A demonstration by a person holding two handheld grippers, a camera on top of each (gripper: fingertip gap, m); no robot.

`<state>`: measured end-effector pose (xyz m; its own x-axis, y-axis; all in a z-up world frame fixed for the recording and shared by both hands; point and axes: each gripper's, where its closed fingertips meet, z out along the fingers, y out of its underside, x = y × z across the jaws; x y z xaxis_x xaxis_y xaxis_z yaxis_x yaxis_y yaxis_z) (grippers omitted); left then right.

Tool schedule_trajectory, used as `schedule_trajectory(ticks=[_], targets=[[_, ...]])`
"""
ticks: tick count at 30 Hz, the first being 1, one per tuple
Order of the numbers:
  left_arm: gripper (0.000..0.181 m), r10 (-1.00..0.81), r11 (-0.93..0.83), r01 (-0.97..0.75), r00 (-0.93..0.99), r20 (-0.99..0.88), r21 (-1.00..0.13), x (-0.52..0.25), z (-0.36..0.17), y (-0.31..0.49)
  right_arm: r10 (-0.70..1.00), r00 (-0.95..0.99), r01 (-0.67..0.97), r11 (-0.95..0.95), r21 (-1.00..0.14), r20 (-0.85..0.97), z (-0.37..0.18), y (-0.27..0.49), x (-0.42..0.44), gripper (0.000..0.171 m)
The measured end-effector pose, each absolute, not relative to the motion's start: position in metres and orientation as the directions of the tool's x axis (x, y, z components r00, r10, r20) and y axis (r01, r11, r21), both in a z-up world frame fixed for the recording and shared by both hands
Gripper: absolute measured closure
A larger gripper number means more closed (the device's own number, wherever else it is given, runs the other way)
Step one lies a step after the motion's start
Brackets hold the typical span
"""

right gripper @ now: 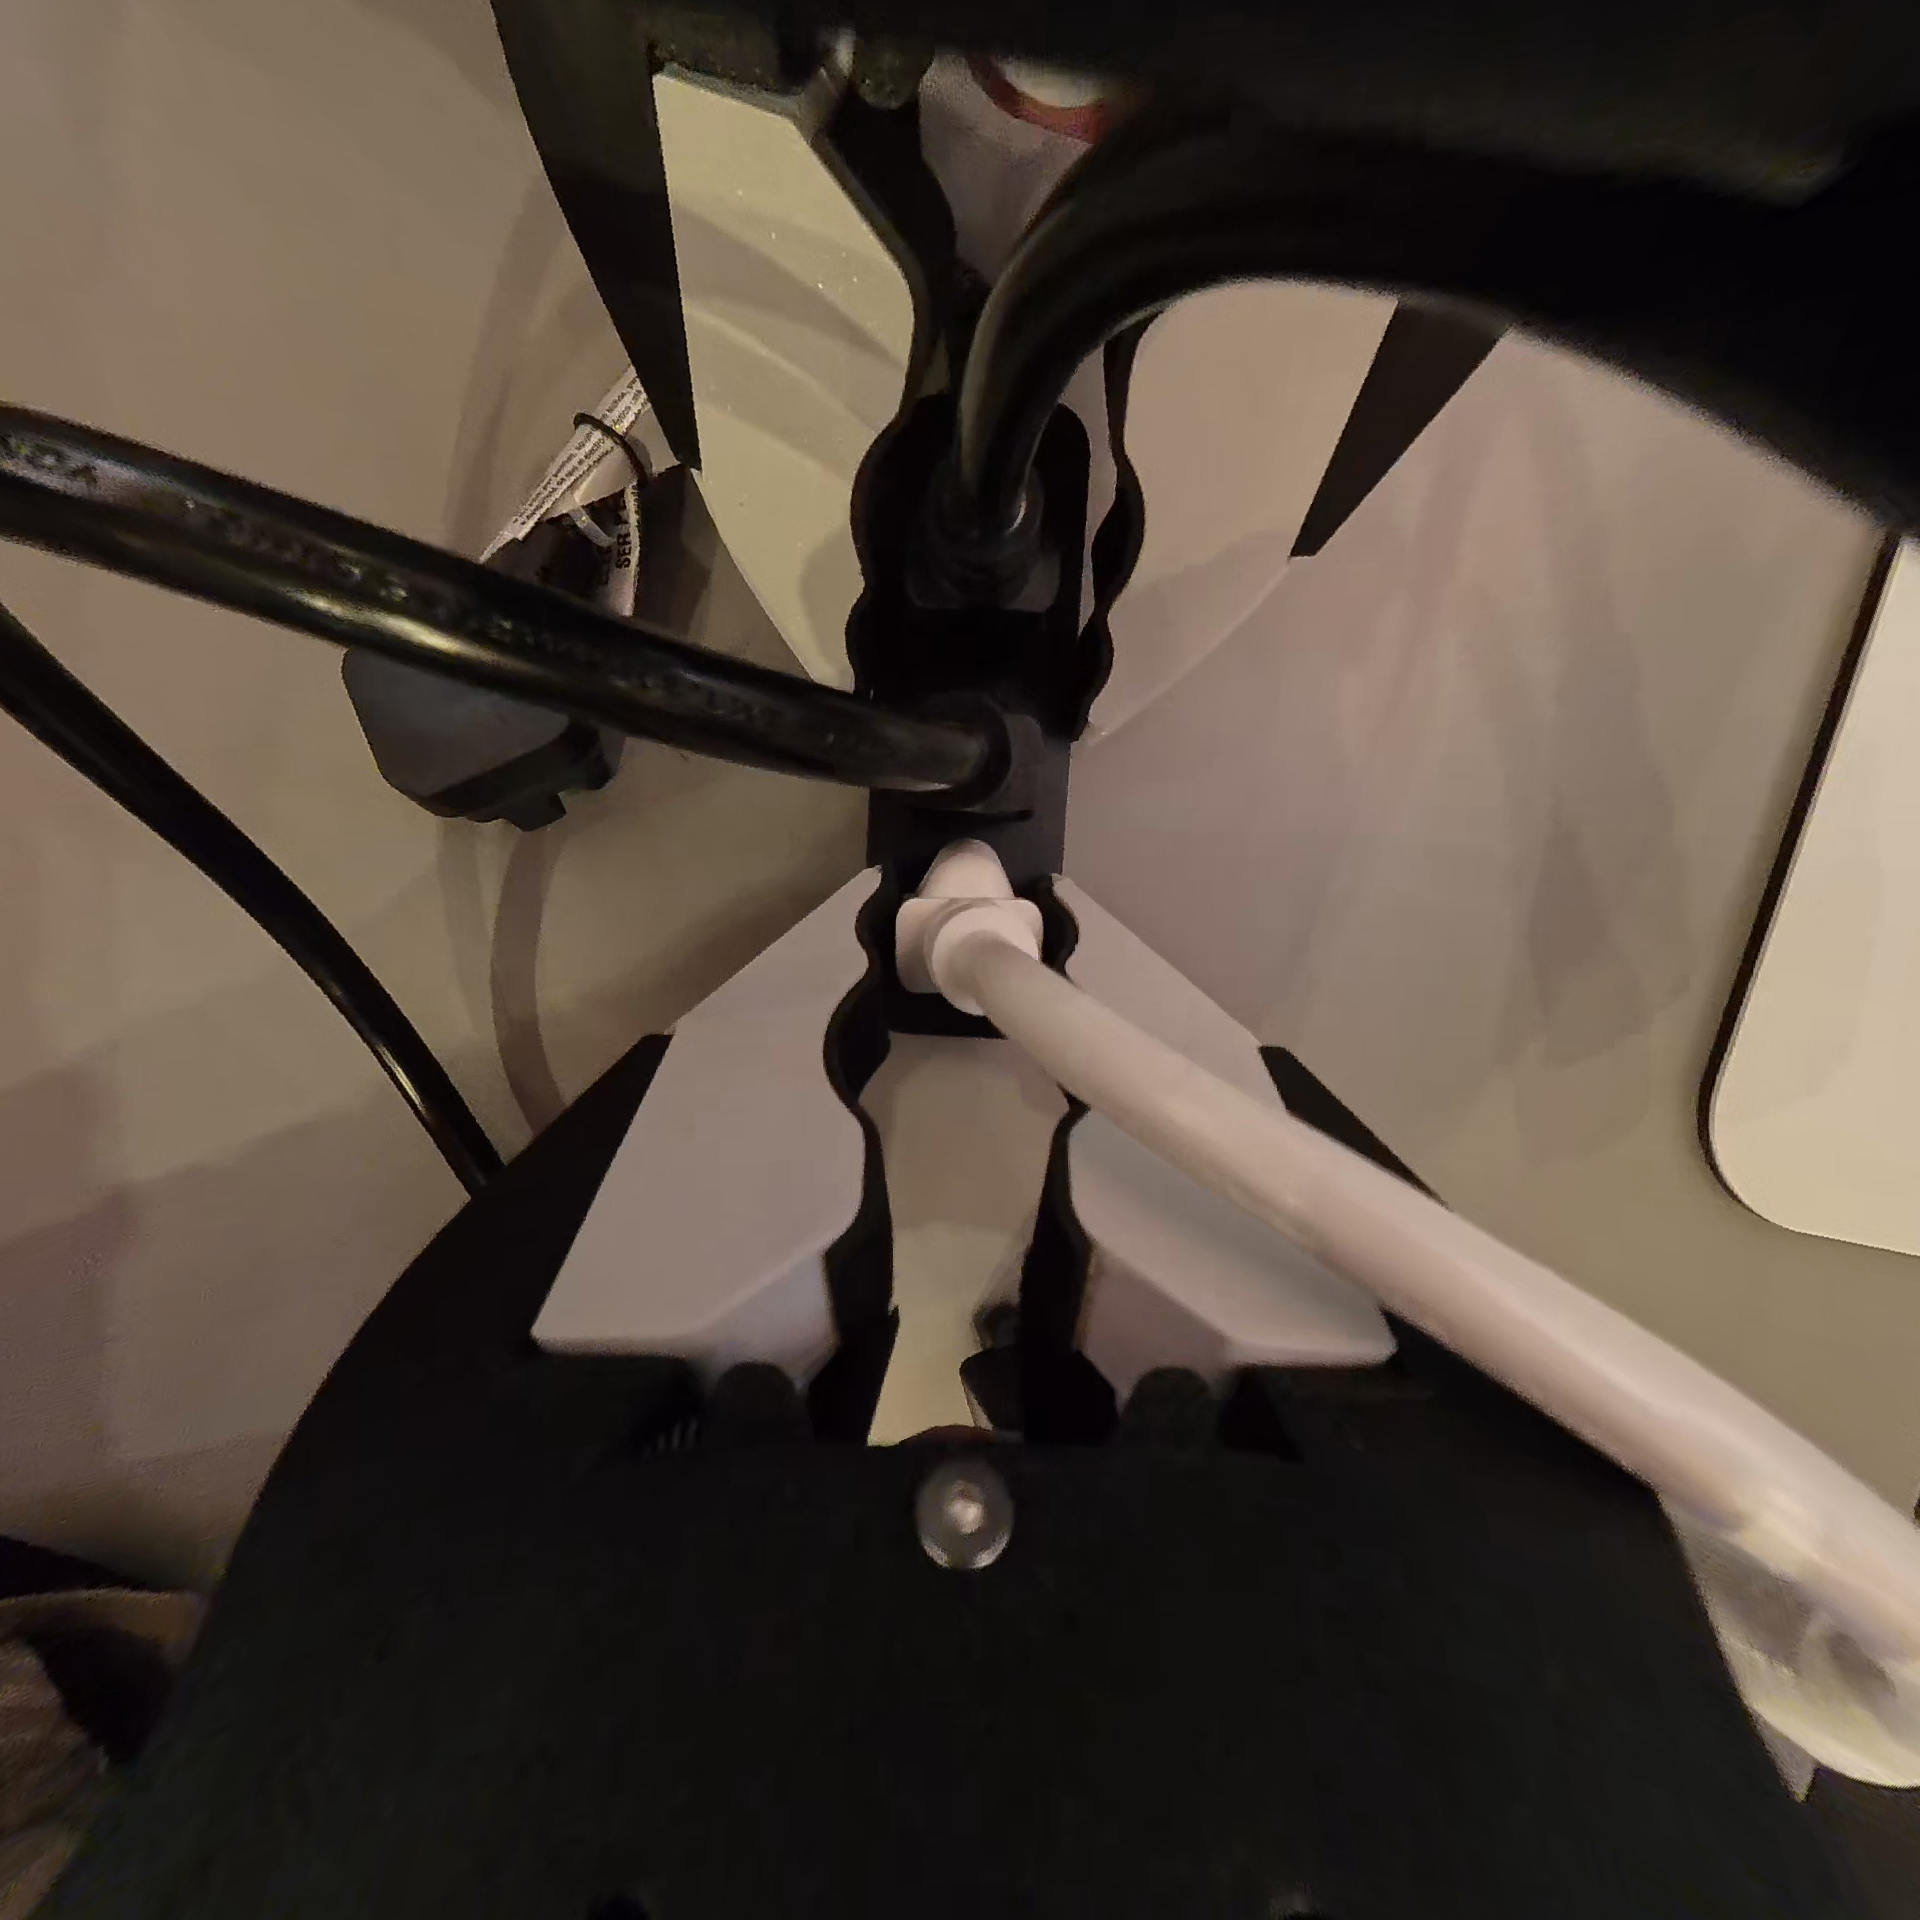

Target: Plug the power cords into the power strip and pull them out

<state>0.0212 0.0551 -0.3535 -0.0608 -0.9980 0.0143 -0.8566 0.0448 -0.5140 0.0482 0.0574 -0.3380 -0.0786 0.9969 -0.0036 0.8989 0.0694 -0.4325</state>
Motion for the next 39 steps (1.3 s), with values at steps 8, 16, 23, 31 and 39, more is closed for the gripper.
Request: schedule_trajectory(ticks=[8,16,23,31,39], targets=[[0.14,-0.998,0.051,-0.856,-0.067,0.013,-0.515,0.023,-0.355,0.054,0.994,-0.103,0.888,0.101,-0.449,0.019,-0.338,0.056,0.043,0.156],[0.137,-0.996,0.076,-0.858,-0.088,0.0,-0.507,0.025,-0.355,0.054,0.997,-0.076,0.889,0.054,-0.455,-0.03,-0.338,0.054,0.047,0.153],[0.133,-1.0,-0.011,-0.853,0.0,0.023,-0.522,0.011,-0.347,0.059,0.996,-0.078,0.879,0.05,-0.475,-0.039,-0.338,0.055,0.047,0.154],[0.149,-0.988,-0.108,-0.614,0.156,0.013,-0.782,-0.003,-0.241,0.036,0.997,-0.069,0.878,0.039,-0.477,-0.045,-0.338,0.056,0.047,0.153],[0.154,-0.977,-0.003,-0.664,0.163,-0.141,-0.747,0.045,-0.218,-0.017,0.998,-0.005,0.882,-0.026,-0.471,-0.065,-0.338,0.058,0.044,0.154]])
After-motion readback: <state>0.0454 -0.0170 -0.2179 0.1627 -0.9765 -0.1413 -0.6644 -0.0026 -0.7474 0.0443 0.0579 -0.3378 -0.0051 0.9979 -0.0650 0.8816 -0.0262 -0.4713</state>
